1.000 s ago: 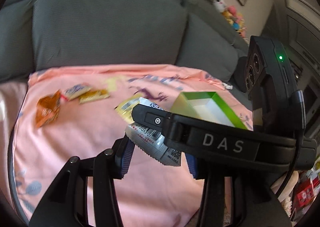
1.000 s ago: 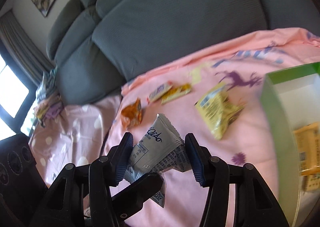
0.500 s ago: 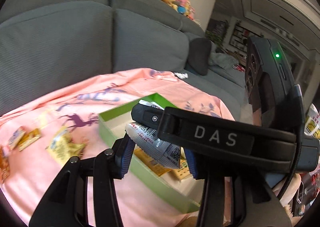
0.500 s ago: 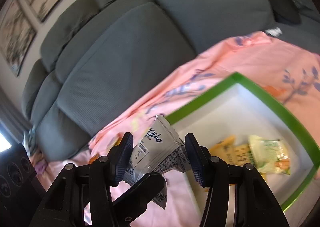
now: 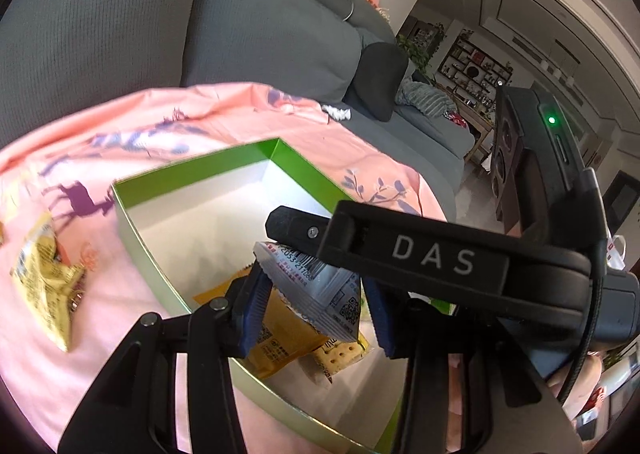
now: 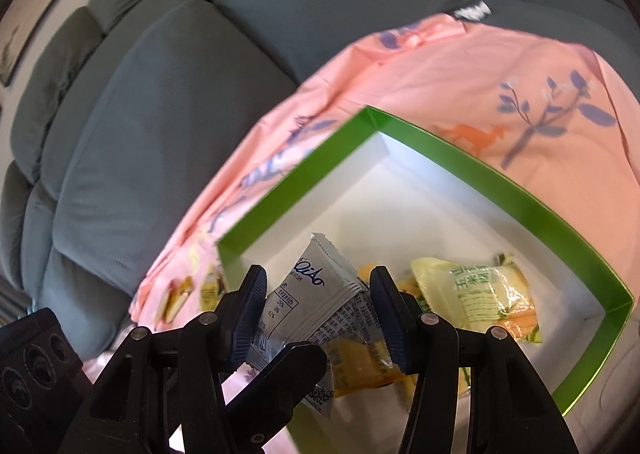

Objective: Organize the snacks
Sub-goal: 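Open the right gripper to drop the white bag into the box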

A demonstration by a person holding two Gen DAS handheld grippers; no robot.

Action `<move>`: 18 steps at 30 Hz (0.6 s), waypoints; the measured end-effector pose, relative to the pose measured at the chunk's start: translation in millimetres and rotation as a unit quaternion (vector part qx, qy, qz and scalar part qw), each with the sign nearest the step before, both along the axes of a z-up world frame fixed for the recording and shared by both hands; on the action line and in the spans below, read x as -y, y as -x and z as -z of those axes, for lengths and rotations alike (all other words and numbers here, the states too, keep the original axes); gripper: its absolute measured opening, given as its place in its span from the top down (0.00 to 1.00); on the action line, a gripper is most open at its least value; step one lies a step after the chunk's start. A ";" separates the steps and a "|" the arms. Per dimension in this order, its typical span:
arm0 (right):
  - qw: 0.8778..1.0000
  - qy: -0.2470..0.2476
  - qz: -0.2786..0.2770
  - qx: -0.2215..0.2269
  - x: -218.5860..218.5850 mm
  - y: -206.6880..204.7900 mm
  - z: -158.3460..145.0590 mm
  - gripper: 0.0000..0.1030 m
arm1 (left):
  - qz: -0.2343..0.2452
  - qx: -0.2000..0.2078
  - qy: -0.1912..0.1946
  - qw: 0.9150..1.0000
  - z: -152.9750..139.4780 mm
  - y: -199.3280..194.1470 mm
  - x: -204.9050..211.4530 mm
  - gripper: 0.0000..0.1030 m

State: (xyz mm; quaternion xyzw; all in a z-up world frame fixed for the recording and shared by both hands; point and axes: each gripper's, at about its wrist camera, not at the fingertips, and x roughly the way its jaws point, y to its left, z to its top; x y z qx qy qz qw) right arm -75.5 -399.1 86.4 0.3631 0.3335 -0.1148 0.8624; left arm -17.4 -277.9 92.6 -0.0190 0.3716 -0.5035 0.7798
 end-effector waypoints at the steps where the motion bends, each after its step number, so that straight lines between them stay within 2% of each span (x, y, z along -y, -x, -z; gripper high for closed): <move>1: 1.000 -0.003 0.002 -0.004 0.8 -0.3 1.4 0.45 | 0.000 -0.004 -0.001 1.000 2.0 -0.8 1.2 0.57; 6: 1.000 -0.008 0.007 -0.019 3.8 -2.9 7.3 0.45 | -0.009 -0.021 -0.010 1.000 10.2 -1.0 2.5 0.58; 10: 0.999 0.006 0.024 -0.022 3.8 0.6 3.3 0.45 | -0.011 -0.031 0.014 0.999 6.9 0.1 -9.4 0.54; 14: 0.999 0.028 0.041 -0.013 1.0 6.7 -6.2 0.43 | -0.031 -0.022 0.015 0.999 -5.4 3.3 -25.9 0.41; 16: 0.999 0.038 0.038 -0.005 -2.5 7.8 -11.3 0.39 | -0.039 -0.015 0.014 0.999 -14.4 7.1 -38.9 0.28; 18: 0.998 0.043 0.034 0.009 -7.2 9.7 -17.3 0.38 | -0.063 -0.004 0.014 0.998 -22.2 9.7 -54.8 0.25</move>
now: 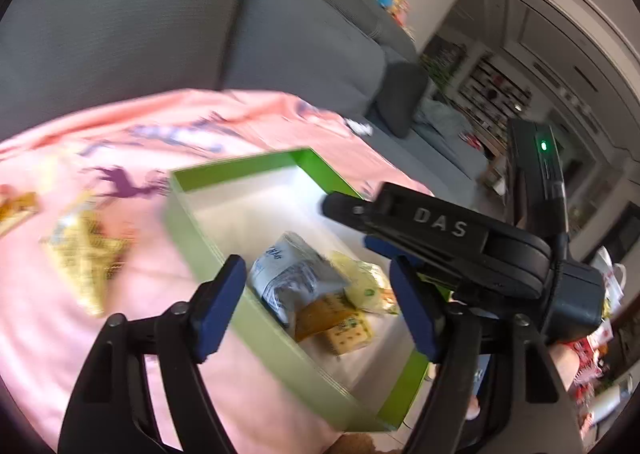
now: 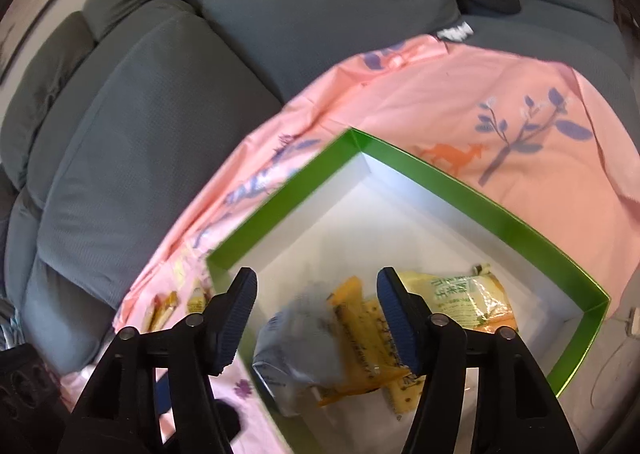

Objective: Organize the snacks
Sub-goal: 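Open the right gripper to drop the white bag into the box, then grasp the yellow chip bag on the sheet with the right gripper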

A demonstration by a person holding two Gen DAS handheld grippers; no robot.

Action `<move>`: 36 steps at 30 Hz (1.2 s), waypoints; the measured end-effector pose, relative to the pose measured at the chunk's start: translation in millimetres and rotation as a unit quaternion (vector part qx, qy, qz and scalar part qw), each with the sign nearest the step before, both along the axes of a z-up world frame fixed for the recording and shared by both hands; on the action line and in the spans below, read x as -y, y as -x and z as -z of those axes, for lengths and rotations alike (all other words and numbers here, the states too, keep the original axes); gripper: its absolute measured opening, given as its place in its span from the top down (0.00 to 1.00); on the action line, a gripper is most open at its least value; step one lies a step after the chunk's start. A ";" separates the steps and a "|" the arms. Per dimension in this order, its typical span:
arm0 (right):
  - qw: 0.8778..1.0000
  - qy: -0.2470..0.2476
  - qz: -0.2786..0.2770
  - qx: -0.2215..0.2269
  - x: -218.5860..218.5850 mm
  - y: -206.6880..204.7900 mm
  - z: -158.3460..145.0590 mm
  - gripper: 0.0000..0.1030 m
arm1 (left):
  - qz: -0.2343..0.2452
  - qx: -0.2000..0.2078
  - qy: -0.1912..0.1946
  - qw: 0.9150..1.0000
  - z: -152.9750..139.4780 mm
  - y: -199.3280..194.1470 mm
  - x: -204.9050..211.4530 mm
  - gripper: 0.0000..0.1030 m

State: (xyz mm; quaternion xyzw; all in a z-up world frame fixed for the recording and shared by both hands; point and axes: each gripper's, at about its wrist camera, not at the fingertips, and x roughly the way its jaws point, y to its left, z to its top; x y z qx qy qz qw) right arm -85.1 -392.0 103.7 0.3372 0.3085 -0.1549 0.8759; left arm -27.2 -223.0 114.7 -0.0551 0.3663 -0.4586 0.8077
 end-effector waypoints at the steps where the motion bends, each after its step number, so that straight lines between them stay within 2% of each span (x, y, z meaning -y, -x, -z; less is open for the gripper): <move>1: 1.000 0.004 -0.002 0.006 -3.1 1.1 -3.6 0.36 | -0.017 0.005 -0.003 1.000 -4.7 1.9 -10.5 0.23; 4: 0.999 0.023 -0.009 0.021 -14.0 0.5 -12.9 0.30 | -0.061 0.012 -0.024 0.998 -15.5 5.9 -42.2 0.15; 6: 0.999 0.030 -0.017 0.033 -21.0 0.1 -18.3 0.24 | -0.096 0.016 -0.047 0.994 -19.9 8.3 -63.5 0.15; 9: 0.997 0.038 -0.038 0.051 -33.4 -1.5 -25.1 0.23 | -0.146 0.022 -0.070 0.987 -23.3 12.4 -96.9 0.15; 12: 0.996 0.046 -0.053 0.057 -46.5 -5.0 -29.3 0.21 | -0.214 0.012 -0.098 0.972 -22.7 14.1 -136.4 0.15; 14: 0.995 0.054 -0.060 0.055 -55.6 -8.8 -30.3 0.17 | -0.265 0.005 -0.115 0.957 -16.9 16.8 -168.0 0.15; 18: 0.993 0.063 -0.085 0.043 -75.4 -20.1 -28.3 0.16 | -0.333 -0.028 -0.124 0.934 6.6 15.3 -221.8 0.14; 22: 0.989 0.037 -0.140 0.025 -99.3 -45.7 -13.3 0.16 | -0.385 -0.083 -0.133 0.909 36.5 -1.6 -257.2 0.14; 25: 0.984 0.028 -0.175 -0.010 -121.1 -69.1 1.9 0.16 | -0.401 -0.111 -0.136 0.899 54.5 -14.1 -271.4 0.14; 27: 0.978 0.054 -0.195 -0.048 -141.6 -90.4 12.4 0.16 | -0.406 -0.129 -0.143 0.893 63.2 -20.0 -278.2 0.15; 29: 0.967 0.108 -0.214 -0.092 -164.6 -115.6 22.0 0.16 | -0.410 -0.138 -0.150 0.889 67.5 -21.8 -281.4 0.15; 33: 0.933 0.212 -0.243 -0.160 -200.7 -162.6 46.1 0.16 | -0.404 -0.138 -0.140 0.893 65.6 -20.6 -286.4 0.14; 34: 0.924 0.227 -0.254 -0.177 -207.0 -176.5 53.2 0.16 | -0.402 -0.140 -0.134 0.895 65.2 -20.1 -288.9 0.14; 36: 0.913 0.226 -0.276 -0.195 -211.9 -193.5 64.0 0.16 | -0.404 -0.145 -0.129 0.894 64.5 -21.4 -289.9 0.14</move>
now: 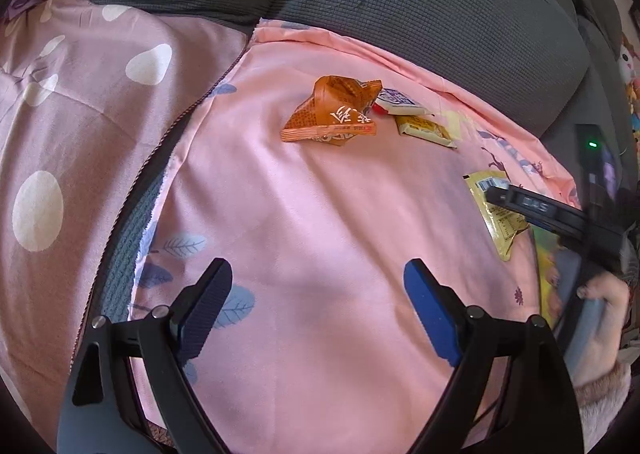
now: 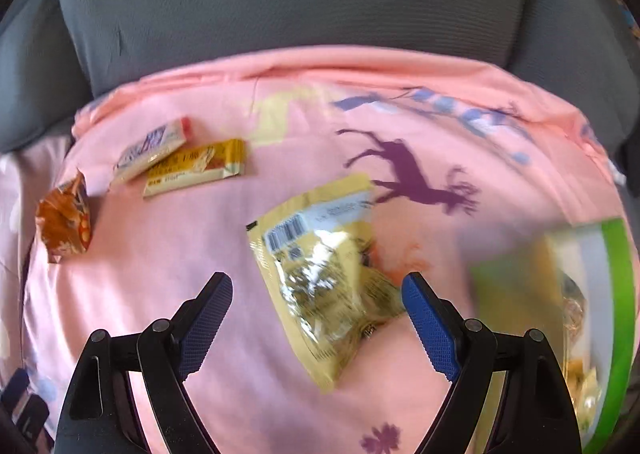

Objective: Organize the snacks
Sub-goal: 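Grasp the yellow chip bag on the sheet with the right gripper, then carry the yellow chip bag with the right gripper over the green box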

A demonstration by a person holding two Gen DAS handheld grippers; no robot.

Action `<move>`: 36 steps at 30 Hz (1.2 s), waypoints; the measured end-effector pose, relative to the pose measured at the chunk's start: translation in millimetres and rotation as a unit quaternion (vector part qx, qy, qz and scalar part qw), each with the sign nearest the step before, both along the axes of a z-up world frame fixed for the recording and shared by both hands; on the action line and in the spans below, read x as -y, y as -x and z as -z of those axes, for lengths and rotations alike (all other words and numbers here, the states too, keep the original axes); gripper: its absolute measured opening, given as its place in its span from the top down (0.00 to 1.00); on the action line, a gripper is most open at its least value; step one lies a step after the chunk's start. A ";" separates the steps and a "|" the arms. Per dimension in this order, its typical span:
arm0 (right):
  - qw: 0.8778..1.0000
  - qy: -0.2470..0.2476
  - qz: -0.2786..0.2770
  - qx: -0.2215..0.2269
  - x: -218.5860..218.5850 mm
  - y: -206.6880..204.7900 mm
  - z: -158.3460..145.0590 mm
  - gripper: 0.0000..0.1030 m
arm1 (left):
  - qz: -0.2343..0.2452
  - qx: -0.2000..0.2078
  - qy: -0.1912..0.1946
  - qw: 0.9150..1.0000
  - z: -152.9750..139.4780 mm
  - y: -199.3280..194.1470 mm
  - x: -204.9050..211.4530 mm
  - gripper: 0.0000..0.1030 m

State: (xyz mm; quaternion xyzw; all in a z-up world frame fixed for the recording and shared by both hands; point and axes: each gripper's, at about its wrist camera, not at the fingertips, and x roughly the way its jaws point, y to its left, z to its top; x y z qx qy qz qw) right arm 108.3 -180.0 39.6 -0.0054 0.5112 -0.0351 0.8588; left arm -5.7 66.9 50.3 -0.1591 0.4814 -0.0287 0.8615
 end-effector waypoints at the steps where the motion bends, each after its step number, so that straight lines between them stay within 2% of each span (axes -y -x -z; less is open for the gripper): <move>1: 1.000 0.006 -0.004 -0.004 -1.0 -4.6 2.9 0.16 | -0.001 -0.002 -0.001 1.000 0.9 -0.5 -1.5 0.14; 3: 0.999 0.044 -0.010 -0.010 -7.3 -12.8 11.0 0.16 | -0.004 -0.006 -0.005 1.000 2.2 -1.0 -2.6 0.14; 5: 0.998 0.062 -0.014 -0.025 -8.4 -16.3 22.0 0.16 | -0.010 -0.008 -0.009 1.000 3.2 -2.0 -4.7 0.14; 7: 0.999 0.051 -0.013 -0.013 -4.7 -13.6 23.3 0.16 | -0.014 -0.010 -0.010 1.000 4.3 -2.7 -5.7 0.14; 9: 0.999 0.031 -0.008 -0.015 0.6 -11.1 23.1 0.20 | -0.011 -0.011 -0.007 1.000 5.0 -3.1 -4.9 0.14; 11: 1.000 -0.001 -0.002 -0.009 3.9 -9.5 23.2 0.44 | -0.004 -0.011 -0.006 1.000 4.9 -2.9 -2.7 0.14; 12: 1.000 -0.016 0.001 -0.006 5.4 -6.1 21.6 0.49 | -0.002 -0.009 -0.006 1.000 4.5 -2.3 -1.9 0.14; 13: 1.000 -0.014 0.005 -0.005 5.0 -3.6 20.4 0.61 | -0.003 -0.008 -0.008 1.000 4.1 -1.9 -1.6 0.14; 15: 0.999 -0.031 0.010 -0.007 2.9 4.0 18.4 0.64 | -0.007 -0.006 -0.010 1.000 3.7 -1.3 -2.6 0.14; 16: 0.998 -0.054 0.008 -0.012 1.4 9.3 17.7 0.65 | -0.009 -0.006 -0.011 1.000 3.7 -0.9 -3.1 0.14; 19: 0.991 -0.130 -0.020 -0.024 -11.1 31.3 13.8 0.65 | -0.012 -0.005 -0.011 1.000 3.9 -0.8 -5.0 0.14; 21: 0.986 -0.160 -0.045 -0.030 -27.3 47.9 9.8 0.65 | -0.014 -0.004 -0.008 1.000 3.5 -0.6 -6.3 0.14; 25: 0.976 -0.198 -0.085 -0.045 -61.2 79.9 8.0 0.65 | -0.016 -0.003 -0.004 1.000 2.5 0.9 -8.2 0.14; 30: 0.970 -0.207 -0.097 -0.077 -70.9 97.4 26.3 0.65 | -0.019 -0.002 -0.002 1.000 2.0 1.8 -10.0 0.14; 33: 0.975 -0.180 -0.100 -0.083 -73.3 94.0 28.6 0.56 | -0.017 -0.003 -0.005 1.000 2.3 2.2 -8.6 0.14; 35: 0.976 -0.187 -0.089 -0.061 -65.2 91.1 17.8 0.33 | -0.012 -0.003 -0.005 1.000 2.5 2.1 -6.2 0.14; 36: 0.977 -0.191 -0.086 -0.048 -61.0 92.8 10.5 0.31 | -0.011 -0.003 -0.002 1.000 2.7 1.8 -5.3 0.14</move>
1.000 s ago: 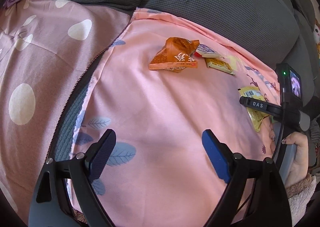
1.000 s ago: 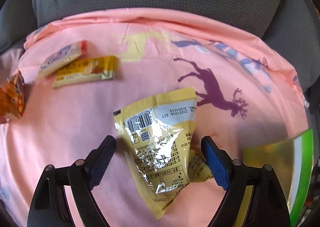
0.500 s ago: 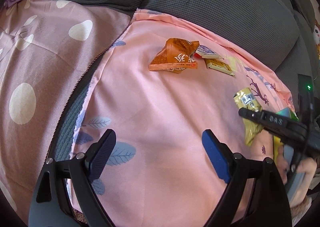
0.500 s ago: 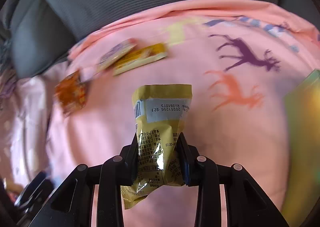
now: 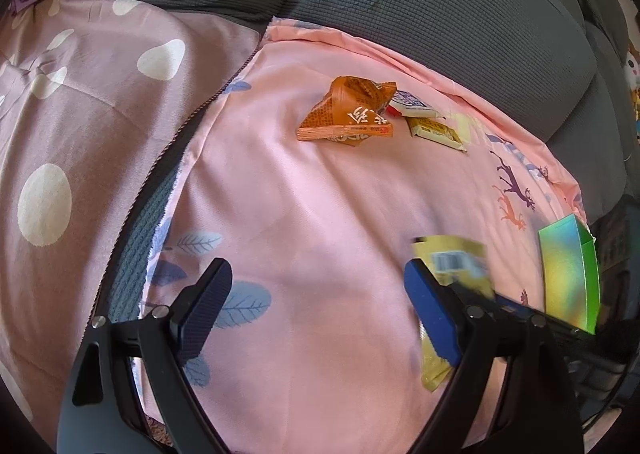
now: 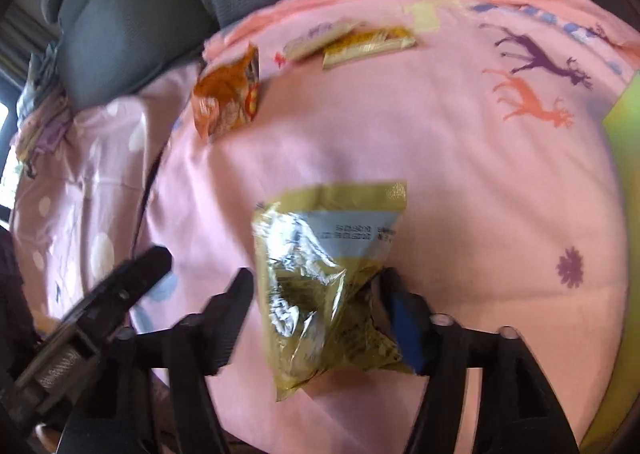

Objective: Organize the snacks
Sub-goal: 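Carry the yellow chip bag with the right gripper over the green box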

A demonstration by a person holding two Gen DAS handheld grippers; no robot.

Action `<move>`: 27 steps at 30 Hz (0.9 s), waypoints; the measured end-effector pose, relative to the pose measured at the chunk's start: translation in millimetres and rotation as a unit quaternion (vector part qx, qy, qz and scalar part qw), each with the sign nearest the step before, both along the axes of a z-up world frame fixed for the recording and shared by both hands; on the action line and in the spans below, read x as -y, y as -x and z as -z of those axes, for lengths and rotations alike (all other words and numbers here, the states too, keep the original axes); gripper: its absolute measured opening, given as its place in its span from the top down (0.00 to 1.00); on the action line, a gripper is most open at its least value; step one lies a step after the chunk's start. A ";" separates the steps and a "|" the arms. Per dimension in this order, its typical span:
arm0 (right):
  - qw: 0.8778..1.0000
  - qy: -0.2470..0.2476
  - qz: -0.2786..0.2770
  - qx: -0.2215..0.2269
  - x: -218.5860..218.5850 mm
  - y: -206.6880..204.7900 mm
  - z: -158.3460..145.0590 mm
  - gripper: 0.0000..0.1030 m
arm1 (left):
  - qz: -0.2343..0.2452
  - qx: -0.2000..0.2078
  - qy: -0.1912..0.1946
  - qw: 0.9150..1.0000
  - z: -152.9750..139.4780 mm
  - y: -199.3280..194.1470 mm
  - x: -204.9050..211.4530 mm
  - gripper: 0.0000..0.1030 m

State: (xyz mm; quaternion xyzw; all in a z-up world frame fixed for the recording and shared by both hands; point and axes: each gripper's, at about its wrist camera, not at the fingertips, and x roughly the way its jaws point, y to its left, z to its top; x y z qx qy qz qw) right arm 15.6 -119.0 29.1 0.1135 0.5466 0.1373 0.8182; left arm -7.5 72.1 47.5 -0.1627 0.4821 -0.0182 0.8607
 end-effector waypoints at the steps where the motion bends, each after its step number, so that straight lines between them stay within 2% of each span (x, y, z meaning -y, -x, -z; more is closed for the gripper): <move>1: 1.000 -0.002 0.010 0.015 6.4 1.7 -7.3 0.30 | 0.003 -0.002 0.005 1.000 0.4 -0.4 0.6 0.14; 3: 0.999 -0.013 0.024 0.028 19.0 3.4 -17.6 0.29 | 0.013 -0.007 0.016 1.000 2.2 -1.0 3.2 0.14; 8: 0.995 -0.076 0.058 0.037 47.5 6.2 -26.0 0.29 | 0.061 -0.026 0.079 0.995 10.1 -2.0 19.6 0.15; 14: 0.994 -0.103 0.041 0.018 36.3 4.2 -12.3 0.29 | 0.111 -0.056 0.102 0.987 26.0 -4.5 54.3 0.17; 17: 0.994 -0.101 0.029 -0.002 24.3 1.7 0.5 0.31 | 0.119 -0.053 0.111 0.985 32.5 -5.9 65.5 0.23; 19: 0.996 -0.089 0.026 -0.014 19.8 -0.3 8.6 0.41 | 0.130 -0.036 0.111 0.985 32.5 -4.7 74.2 0.40; 22: 0.995 -0.094 0.028 -0.035 18.2 -5.2 21.1 0.46 | 0.146 -0.043 0.132 0.980 37.4 -6.7 79.7 0.54; 27: 0.995 -0.091 0.020 -0.024 20.6 -1.3 17.5 0.54 | 0.161 -0.010 0.120 0.979 28.7 -2.4 88.7 0.64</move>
